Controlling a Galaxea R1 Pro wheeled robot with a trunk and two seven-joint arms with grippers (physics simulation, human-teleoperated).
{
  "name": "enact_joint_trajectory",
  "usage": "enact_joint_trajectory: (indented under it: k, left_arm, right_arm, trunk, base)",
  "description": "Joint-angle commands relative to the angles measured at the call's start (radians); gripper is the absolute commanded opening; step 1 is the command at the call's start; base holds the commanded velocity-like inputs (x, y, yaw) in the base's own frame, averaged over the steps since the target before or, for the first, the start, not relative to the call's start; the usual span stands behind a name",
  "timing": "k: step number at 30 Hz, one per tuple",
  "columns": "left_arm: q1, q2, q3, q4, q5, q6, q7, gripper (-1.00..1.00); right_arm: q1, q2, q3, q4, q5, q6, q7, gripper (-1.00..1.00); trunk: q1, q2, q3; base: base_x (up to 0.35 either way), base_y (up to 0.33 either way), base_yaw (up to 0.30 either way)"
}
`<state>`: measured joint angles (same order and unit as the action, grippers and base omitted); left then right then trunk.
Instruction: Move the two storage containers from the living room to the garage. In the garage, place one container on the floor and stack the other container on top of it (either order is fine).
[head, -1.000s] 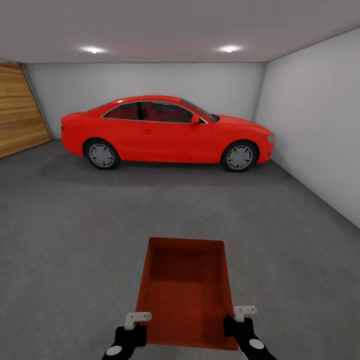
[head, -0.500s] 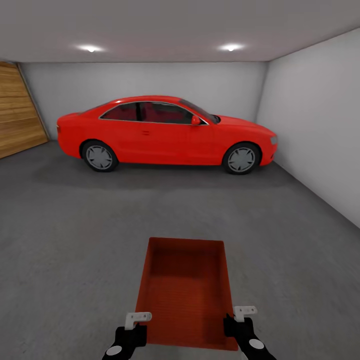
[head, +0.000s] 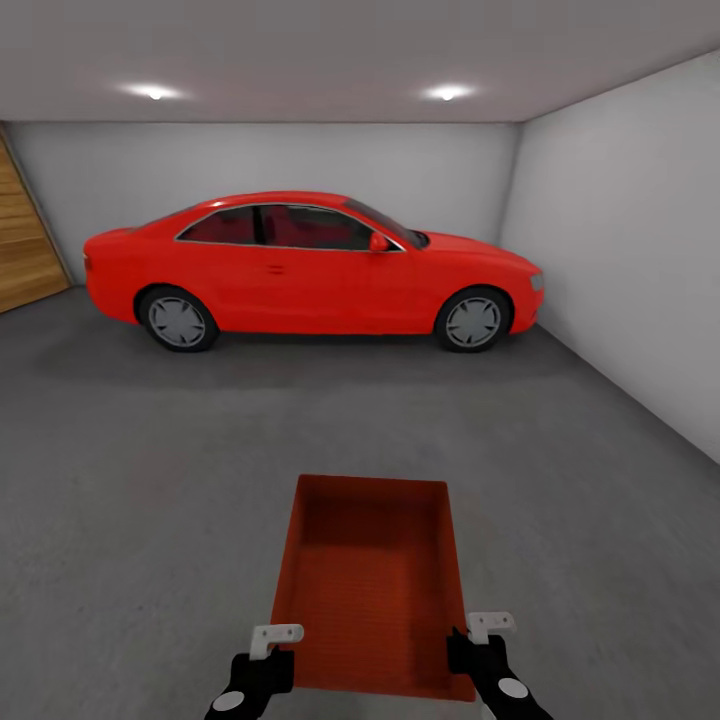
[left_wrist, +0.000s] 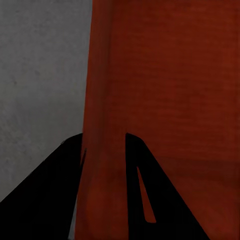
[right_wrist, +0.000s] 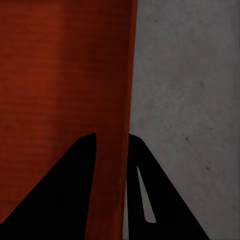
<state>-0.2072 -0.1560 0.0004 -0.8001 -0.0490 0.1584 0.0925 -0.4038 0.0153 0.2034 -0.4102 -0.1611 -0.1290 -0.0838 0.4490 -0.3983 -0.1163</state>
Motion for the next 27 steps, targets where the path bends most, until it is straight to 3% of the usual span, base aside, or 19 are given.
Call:
enact_joint_trajectory:
  k: [1,10,19,27]
  left_arm:
    - [0.0,-0.018,-0.012,0.001,0.006,0.006,-0.004,-1.0]
    - [0.0,-0.018,-0.011,0.001,0.007,0.005,-0.005,-1.0]
    - [0.0,-0.018,-0.012,0.001,0.008,0.005,-0.005,-1.0]
    - [0.0,-0.018,-0.014,0.001,0.006,0.007,-0.005,-1.0]
  right_arm:
    - [-0.001,0.038,0.005,-0.016,-0.008,-0.004,0.003,-1.0]
    - [-0.001,0.038,0.005,-0.016,-0.008,-0.004,0.003,-1.0]
    - [-0.001,0.038,0.005,-0.016,-0.008,-0.004,0.003,-1.0]
    - [-0.001,0.038,0.005,-0.016,-0.008,-0.004,0.003,-1.0]
  trunk:
    - [0.001,-0.002,-0.002]
    - [0.001,-0.002,-0.002]
    - [0.001,-0.002,-0.002]
    - [0.001,-0.002,-0.002]
  base:
    - [0.328,0.0,-0.01]
    - [0.32,0.0,-0.002]
    - [0.064,0.0,0.0]
    - [0.298,0.0,0.0]
